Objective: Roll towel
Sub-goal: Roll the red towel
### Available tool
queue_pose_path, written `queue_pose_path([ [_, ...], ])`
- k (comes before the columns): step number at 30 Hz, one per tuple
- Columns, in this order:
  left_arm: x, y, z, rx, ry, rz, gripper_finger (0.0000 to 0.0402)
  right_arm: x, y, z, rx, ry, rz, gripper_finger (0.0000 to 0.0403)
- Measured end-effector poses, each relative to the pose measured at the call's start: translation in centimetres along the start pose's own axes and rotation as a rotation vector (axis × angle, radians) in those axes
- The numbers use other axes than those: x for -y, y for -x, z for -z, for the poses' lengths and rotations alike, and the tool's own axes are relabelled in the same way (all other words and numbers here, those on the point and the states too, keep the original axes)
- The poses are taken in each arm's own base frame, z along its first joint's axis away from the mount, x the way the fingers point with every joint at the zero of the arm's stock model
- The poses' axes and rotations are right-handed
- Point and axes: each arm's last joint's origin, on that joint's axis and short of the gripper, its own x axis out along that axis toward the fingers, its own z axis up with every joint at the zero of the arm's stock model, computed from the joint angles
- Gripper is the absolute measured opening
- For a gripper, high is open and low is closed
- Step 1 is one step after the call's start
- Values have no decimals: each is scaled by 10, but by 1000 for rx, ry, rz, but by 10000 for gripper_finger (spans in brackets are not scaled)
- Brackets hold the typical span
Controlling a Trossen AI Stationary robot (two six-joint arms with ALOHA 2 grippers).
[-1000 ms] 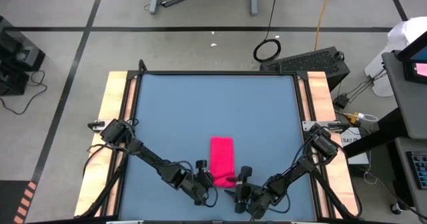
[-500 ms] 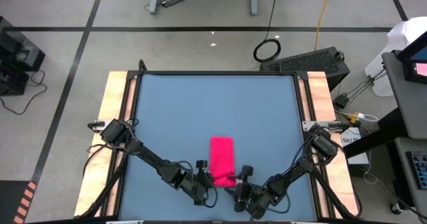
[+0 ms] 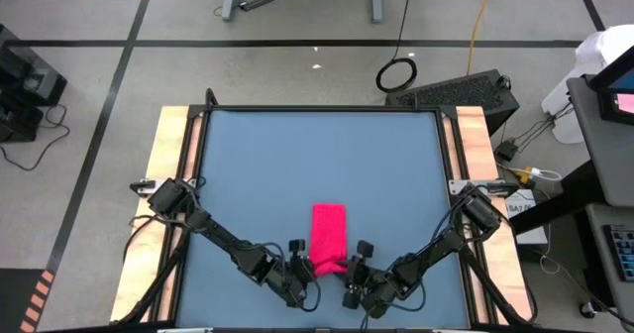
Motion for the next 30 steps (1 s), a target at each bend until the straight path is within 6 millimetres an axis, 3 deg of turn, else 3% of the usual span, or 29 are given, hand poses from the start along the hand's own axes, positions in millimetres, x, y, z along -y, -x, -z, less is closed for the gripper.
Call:
queue_pose_path([
  [6,1,25,-2,2,-55,-83,237,0,0,0,-6,-112,-11,80],
  [10,11,41,-9,101,-93,-119,274,1,-1,-6,-38,-171,-38,82],
  [17,38,34,-5,263,-243,-146,270,7,-1,-28,-112,-235,-130,80],
  [30,34,4,16,180,-308,-222,205,10,-5,-39,-176,-319,-205,79],
])
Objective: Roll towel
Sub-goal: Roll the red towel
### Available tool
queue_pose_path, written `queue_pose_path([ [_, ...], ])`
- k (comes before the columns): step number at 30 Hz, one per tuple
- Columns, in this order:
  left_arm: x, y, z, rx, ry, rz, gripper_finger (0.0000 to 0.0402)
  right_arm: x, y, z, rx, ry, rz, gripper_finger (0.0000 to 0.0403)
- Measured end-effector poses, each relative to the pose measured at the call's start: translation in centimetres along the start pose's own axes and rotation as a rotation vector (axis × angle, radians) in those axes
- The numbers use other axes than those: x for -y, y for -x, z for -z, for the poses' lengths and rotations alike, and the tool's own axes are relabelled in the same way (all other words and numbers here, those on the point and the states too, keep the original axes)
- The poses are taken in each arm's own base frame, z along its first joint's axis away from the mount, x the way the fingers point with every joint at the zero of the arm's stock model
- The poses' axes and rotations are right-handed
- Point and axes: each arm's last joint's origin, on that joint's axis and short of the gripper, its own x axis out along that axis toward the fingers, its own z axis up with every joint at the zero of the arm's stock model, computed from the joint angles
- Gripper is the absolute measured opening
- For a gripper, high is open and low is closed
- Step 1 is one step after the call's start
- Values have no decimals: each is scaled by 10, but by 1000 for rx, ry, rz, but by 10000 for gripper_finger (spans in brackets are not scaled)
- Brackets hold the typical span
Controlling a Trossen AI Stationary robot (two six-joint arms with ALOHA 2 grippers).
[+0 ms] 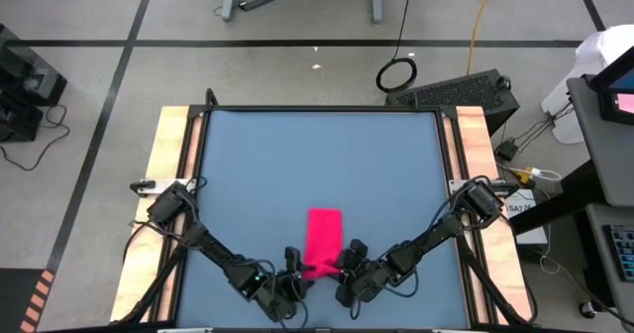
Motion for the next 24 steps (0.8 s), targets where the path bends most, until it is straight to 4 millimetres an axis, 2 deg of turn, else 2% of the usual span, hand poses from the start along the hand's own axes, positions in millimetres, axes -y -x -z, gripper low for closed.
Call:
queue_pose_path([
  [4,-4,-2,4,-44,54,-17,183,0,0,0,2,3,-1,81],
  [7,-6,-3,5,-58,67,-22,167,-3,3,-1,15,43,-7,97],
  [13,-11,-8,5,-81,96,10,98,-11,20,-2,41,196,-11,174],
  [17,-16,-11,5,-106,108,36,38,-23,39,-2,102,417,-7,224],
  [19,-19,-13,5,-116,111,49,26,-29,46,6,128,482,-7,236],
  [24,-24,-13,2,-128,128,95,31,-40,58,30,211,616,28,242],
])
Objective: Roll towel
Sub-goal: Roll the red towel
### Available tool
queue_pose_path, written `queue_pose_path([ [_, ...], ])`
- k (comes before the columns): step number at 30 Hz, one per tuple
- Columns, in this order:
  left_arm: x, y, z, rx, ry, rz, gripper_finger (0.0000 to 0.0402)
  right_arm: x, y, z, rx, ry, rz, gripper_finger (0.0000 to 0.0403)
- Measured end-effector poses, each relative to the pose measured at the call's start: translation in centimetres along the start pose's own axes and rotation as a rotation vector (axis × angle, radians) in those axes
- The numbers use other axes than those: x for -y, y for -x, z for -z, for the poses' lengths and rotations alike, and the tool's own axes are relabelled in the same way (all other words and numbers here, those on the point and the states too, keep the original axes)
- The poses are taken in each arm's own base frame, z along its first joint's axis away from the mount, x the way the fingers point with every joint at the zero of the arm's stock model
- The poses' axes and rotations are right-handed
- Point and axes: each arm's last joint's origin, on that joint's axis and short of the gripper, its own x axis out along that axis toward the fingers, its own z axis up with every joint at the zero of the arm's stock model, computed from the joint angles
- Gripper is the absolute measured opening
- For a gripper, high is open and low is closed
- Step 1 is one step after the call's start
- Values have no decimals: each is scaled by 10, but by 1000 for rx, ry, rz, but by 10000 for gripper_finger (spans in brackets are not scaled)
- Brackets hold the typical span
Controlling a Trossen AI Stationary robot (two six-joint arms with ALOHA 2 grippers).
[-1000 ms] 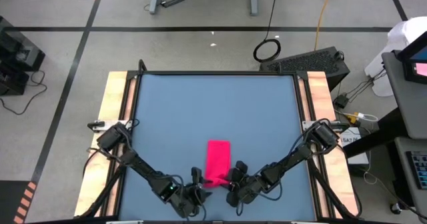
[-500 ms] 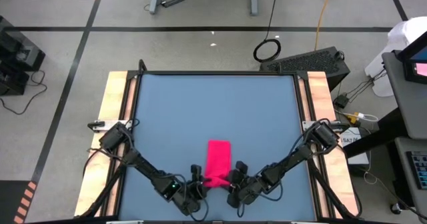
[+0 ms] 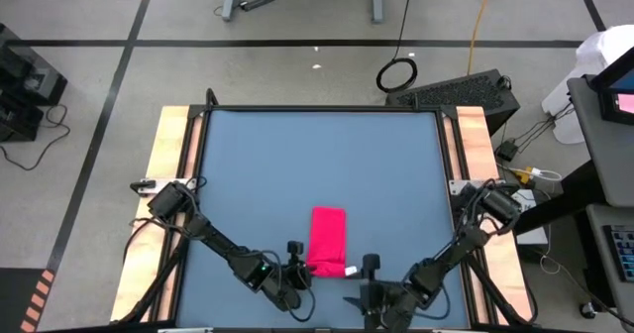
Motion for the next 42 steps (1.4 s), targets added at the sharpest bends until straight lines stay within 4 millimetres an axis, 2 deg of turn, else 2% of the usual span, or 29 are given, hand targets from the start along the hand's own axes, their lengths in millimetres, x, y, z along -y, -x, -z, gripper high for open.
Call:
queue_pose_path([
  [4,-3,1,-2,-14,8,43,64,-8,-2,11,56,77,85,242],
  [7,-8,4,-7,-26,29,87,70,-11,-12,19,67,131,98,242],
  [10,-15,6,-11,-38,47,133,62,-11,-23,27,77,177,112,241],
  [16,-31,2,-16,-97,96,228,38,-8,-31,24,101,225,145,221],
  [21,-43,-4,-18,-130,129,296,41,-1,-37,23,82,224,158,205],
  [26,-49,-1,-21,-137,136,333,42,4,-41,22,73,236,180,206],
  [36,-57,-3,-22,-155,138,392,43,20,-56,22,8,149,155,207],
  [42,-59,-4,-23,-159,144,408,43,28,-58,31,-62,-28,178,199],
])
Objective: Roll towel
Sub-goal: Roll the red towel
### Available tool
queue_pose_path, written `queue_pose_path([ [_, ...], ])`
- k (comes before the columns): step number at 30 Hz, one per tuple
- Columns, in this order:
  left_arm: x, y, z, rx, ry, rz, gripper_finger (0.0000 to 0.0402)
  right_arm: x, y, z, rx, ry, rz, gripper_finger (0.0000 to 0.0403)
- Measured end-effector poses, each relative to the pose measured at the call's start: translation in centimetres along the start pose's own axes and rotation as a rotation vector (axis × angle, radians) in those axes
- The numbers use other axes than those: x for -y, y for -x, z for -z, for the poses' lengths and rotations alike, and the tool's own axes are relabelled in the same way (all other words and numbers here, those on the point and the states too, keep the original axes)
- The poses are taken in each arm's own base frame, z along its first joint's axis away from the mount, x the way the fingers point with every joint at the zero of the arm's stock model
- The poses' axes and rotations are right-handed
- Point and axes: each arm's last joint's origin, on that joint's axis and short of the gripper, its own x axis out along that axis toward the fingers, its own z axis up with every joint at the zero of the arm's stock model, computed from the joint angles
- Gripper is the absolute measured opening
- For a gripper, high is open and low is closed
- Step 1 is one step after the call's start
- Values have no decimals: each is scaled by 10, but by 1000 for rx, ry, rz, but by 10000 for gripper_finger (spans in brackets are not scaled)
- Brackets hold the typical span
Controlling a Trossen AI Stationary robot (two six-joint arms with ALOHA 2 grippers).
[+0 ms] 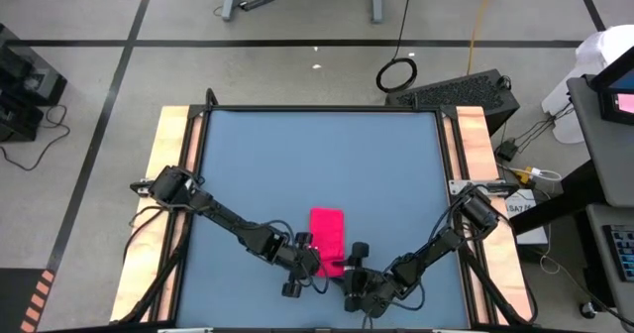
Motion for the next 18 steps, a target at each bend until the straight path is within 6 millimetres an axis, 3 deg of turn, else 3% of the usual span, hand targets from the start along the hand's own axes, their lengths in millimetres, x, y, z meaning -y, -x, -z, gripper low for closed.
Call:
queue_pose_path([
  [7,0,0,0,18,96,-51,64,1,-1,1,-6,-209,10,140],
  [13,8,7,4,22,42,-155,156,1,-1,1,-2,-394,14,92],
  [18,14,40,3,27,11,-310,227,0,1,2,-10,-499,-4,81],
])
